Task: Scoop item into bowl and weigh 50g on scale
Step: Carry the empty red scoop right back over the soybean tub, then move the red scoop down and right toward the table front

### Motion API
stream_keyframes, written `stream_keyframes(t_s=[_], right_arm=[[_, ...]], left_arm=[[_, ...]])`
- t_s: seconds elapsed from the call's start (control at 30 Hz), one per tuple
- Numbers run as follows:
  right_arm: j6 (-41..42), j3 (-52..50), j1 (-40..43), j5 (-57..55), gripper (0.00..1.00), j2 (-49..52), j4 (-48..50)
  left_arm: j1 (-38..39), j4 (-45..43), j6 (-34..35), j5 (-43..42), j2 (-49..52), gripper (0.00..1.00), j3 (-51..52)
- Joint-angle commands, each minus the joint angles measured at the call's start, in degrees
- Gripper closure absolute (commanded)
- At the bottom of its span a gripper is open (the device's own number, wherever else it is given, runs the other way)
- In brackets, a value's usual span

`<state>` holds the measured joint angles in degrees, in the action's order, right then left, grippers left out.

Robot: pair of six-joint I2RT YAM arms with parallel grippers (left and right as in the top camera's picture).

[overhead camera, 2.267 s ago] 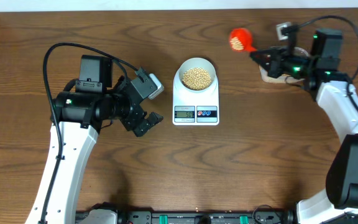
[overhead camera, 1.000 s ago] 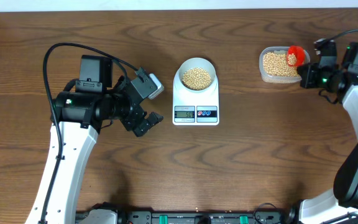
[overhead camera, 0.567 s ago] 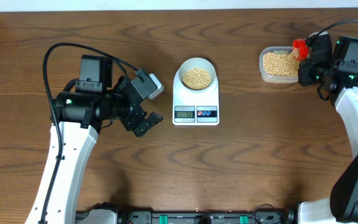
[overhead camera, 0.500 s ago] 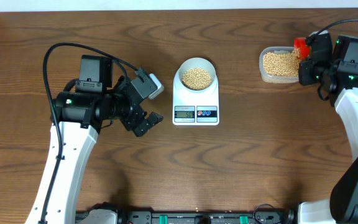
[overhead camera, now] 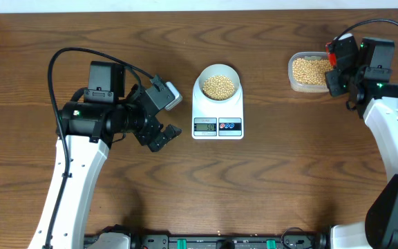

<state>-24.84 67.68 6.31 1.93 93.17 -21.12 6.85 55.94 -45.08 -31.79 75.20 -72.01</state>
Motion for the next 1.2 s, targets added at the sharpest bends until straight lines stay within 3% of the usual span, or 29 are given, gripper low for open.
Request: stream_keyframes(t_s=[0.0,0.2,0.83,1.17], right_arm=[[-1.20,-0.24,-0.42,-1.60,0.99,-0.98,0.42],[-0.76,-0.24,-0.42,-1.14,0.99,-2.14,1.88],[21.44,-0.22,-0.39,3.17,0.99,-12.59,21.79],[26.40,-0.22,0.48,3.15,0.99,-21.55,16.06]], left_arm=[[-0.20,0.17,-0.76,-0.55,-0.72,0.02,-0.61],[-0.20,0.17,-0.76,-0.55,-0.72,0.02,-0.61],[-0.20,0.17,-0.76,-0.55,-0.72,0.02,-0.61],[-0.20,0.17,-0.76,-0.55,-0.72,0.02,-0.61]])
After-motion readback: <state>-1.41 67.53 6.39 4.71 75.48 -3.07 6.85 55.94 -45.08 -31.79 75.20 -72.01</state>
